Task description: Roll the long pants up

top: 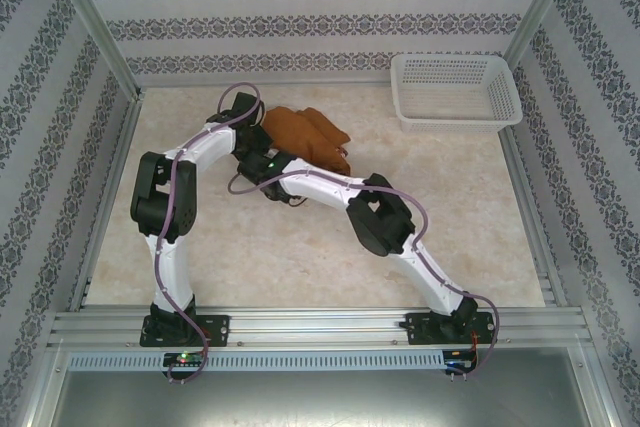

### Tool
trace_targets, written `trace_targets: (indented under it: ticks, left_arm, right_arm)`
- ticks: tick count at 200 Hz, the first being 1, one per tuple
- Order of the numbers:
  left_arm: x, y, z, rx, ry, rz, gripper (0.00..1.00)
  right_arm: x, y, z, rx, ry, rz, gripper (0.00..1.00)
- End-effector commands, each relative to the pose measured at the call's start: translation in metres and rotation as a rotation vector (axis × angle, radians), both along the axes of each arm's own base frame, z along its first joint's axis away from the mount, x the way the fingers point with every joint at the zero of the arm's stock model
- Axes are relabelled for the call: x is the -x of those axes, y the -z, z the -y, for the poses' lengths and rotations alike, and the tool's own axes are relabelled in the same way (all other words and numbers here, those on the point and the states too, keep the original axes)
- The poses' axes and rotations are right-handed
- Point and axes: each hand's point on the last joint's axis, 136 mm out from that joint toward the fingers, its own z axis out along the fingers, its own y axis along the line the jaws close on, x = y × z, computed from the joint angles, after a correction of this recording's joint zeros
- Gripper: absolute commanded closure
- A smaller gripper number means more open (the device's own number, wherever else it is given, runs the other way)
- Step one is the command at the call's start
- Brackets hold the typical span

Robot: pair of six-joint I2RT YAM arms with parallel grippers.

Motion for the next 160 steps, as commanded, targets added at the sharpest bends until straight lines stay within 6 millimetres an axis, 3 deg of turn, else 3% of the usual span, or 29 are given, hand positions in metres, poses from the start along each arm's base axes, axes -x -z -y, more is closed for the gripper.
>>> trace_targets:
  ticks: [1, 50, 82, 111, 160]
  left_arm:
    - [-0.001, -0.032, -0.021, -0.035, -0.009, 0.032, 1.0]
    - [0.003, -0.047, -0.037, -0.034, -0.036, 0.057, 1.0]
    - [0.004, -0.051, -0.036, -0.018, -0.037, 0.063, 1.0]
    - [0.006, -0.051, -0.035, -0.012, -0.036, 0.062, 1.0]
    - [0.006, -0.058, -0.036, -0.014, -0.035, 0.076, 1.0]
  right_arm:
    - [0.025, -0.04, -0.002, -0.174, 0.056, -0.066, 1.0]
    - [0.069, -0.073, -0.022, -0.449, 0.1, -0.323, 1.0]
    - [0.082, -0.075, -0.026, -0.626, 0.183, -0.501, 1.0]
    - [0.076, -0.068, -0.02, -0.804, 0.29, -0.623, 1.0]
    - [0.049, -0.051, 0.011, -0.971, 0.48, -0.721, 1.0]
